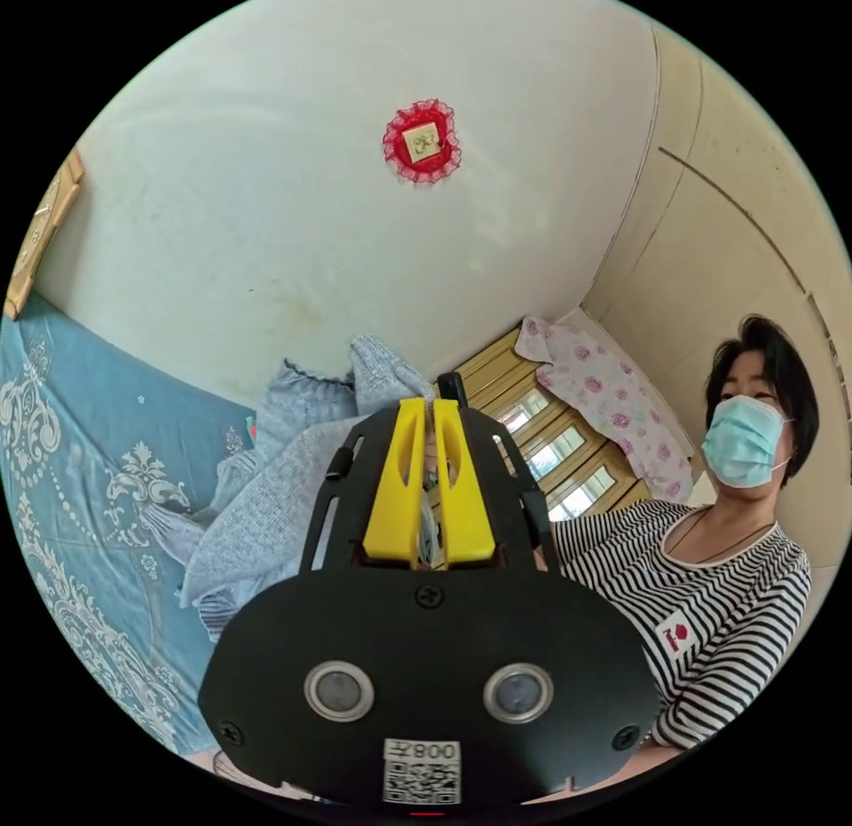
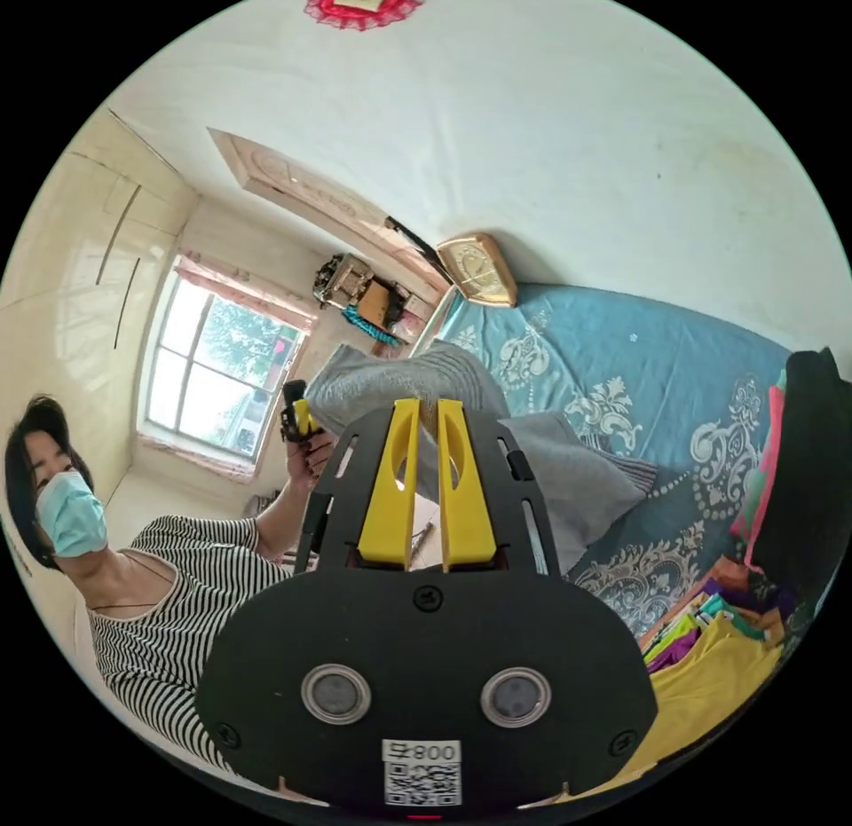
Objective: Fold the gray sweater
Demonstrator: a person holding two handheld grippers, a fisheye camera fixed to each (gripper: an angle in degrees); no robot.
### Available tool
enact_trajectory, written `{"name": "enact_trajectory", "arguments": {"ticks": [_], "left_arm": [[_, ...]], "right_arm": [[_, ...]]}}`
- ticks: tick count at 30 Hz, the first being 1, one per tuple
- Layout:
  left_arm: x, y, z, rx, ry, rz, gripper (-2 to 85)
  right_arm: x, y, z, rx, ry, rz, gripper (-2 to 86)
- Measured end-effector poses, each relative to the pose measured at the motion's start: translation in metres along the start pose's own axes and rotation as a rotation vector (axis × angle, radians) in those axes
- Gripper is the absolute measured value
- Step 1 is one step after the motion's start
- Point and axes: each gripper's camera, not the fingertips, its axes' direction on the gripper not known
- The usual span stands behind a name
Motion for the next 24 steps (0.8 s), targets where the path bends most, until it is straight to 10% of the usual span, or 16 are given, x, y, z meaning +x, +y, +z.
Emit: {"name": "enact_trajectory", "arguments": {"ticks": [7,24], "left_arm": [[0.007,0.019,0.065,-0.227,-0.246,0.075,1.4],[-0.061,0.093,0.158,-0.547,-0.072,0.010,1.9]], "right_arm": [[-0.107,0.108,-0.081,0.253,0.110,-0.015,4.0],[-0.267,0.241,-0.137,0.149,0.507,0.164,6.2]]}}
